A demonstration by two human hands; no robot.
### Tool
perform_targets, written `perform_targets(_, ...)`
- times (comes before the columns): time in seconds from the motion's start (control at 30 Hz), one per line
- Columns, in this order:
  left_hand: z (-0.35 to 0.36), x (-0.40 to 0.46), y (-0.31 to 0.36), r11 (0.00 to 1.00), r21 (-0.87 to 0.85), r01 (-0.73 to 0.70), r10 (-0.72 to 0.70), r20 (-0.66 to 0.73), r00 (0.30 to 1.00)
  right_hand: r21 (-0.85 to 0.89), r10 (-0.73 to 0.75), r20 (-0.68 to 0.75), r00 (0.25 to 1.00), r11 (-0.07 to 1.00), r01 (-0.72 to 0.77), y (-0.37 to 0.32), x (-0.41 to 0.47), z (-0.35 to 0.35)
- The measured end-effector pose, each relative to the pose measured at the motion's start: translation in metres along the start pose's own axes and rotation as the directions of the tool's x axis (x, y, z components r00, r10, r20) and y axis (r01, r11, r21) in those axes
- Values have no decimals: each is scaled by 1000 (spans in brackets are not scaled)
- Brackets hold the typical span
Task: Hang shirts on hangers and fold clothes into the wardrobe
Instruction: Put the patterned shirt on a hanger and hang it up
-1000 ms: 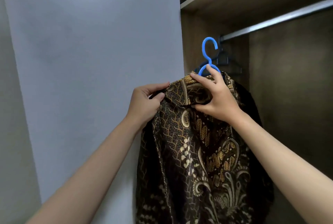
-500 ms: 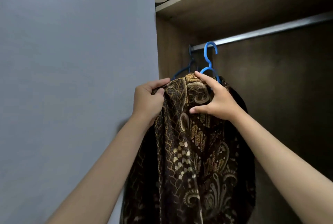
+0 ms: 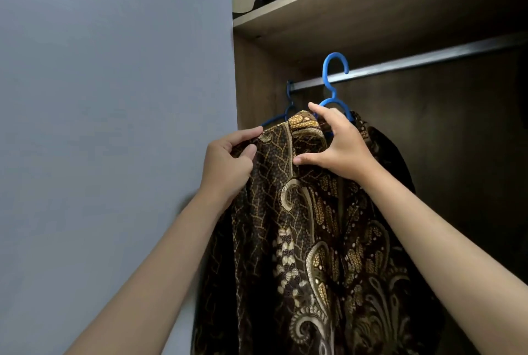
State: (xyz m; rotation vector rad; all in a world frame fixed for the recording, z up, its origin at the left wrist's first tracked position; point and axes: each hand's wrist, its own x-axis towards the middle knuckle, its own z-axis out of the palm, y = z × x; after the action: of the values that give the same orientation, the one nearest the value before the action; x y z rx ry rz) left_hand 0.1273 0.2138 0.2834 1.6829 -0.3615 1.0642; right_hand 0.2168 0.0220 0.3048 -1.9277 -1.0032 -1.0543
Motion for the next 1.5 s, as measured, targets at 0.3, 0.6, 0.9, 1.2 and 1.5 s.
perform_targets(0.3, 9, 16, -2, 958, 265, -113, 101, 59, 993, -47, 64, 36, 997, 997, -62, 16, 33, -11)
perform_targets(0.6, 40, 42, -13, 962, 260, -84, 69, 66, 995, -48, 211, 117, 971, 977, -206, 49, 61, -12)
perform_targets(0.9, 92, 96, -15, 949, 275, -156, 109, 179, 978, -77, 316, 53, 947, 947, -312, 103, 99, -36)
perform_targets(1.2, 144, 133, -32, 968, 178, -178, 126, 272, 954, -106, 364, -44, 931, 925, -366, 148, 98, -63)
perform_targets(1.5, 175, 120, -79, 998, -2, -59, 56, 341, 939, -185, 387, -102, 916, 898, -400, 166, 64, -72)
